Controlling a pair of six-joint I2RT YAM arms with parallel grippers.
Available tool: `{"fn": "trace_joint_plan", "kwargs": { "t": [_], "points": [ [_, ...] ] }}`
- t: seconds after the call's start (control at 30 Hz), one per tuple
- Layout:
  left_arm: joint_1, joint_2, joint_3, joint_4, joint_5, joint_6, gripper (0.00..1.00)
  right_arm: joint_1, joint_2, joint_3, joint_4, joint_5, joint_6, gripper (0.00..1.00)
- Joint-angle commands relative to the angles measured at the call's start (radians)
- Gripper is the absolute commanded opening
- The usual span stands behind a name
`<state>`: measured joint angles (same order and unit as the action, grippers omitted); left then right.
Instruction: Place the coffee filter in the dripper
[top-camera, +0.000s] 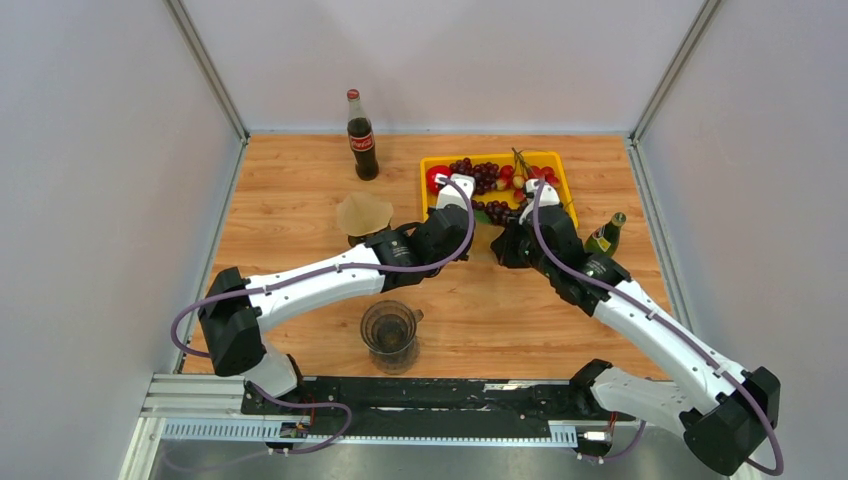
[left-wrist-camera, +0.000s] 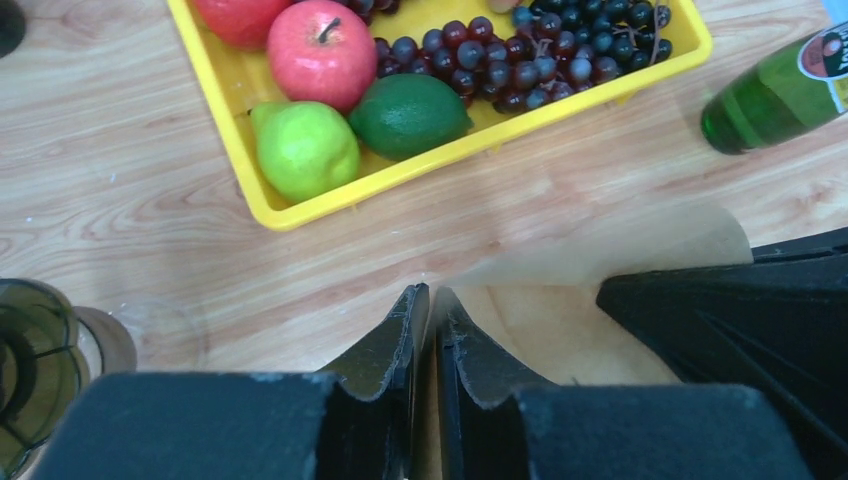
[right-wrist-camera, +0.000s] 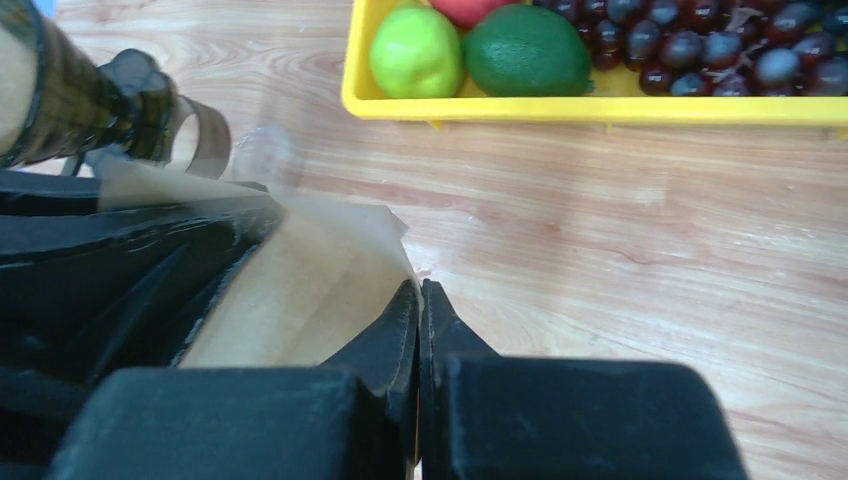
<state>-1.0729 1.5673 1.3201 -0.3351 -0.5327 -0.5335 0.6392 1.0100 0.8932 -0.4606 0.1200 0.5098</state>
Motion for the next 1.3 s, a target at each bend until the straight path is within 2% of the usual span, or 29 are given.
{"fn": "trace_joint_plan", "kwargs": {
  "t": [0.0,0.43,0.77,0.93,1.03,1.13,1.27],
  "points": [
    [-0.006,0.000,0.059,-0.040,-0.076,0.006,0.17,0.002,0.014,0.067,-0.068,0.116,-0.030,0.00],
    [-0.009,-0.022,0.065,-0.101,-0.044,0.113,0.19,0.002,0.039,0.126,-0.144,0.191,-0.090,0.00],
    [-0.009,-0.039,0.060,-0.087,0.000,0.093,0.19,0.002,0.007,0.134,-0.141,0.056,-0.105,0.00],
    [-0.009,-0.058,0.034,-0.057,0.009,0.064,0.15,0.002,-0.027,0.121,-0.073,-0.067,-0.097,0.17],
    [-0.009,-0.068,0.022,-0.045,0.011,0.052,0.13,0.002,-0.049,0.115,-0.038,-0.141,-0.096,0.32],
    [-0.009,-0.080,0.012,-0.035,0.013,0.049,0.12,0.002,-0.075,0.112,-0.024,-0.158,-0.093,0.41],
    [-0.009,-0.088,0.007,-0.032,0.005,0.047,0.12,0.002,-0.134,0.096,-0.006,-0.139,-0.093,0.69]
  ]
}}
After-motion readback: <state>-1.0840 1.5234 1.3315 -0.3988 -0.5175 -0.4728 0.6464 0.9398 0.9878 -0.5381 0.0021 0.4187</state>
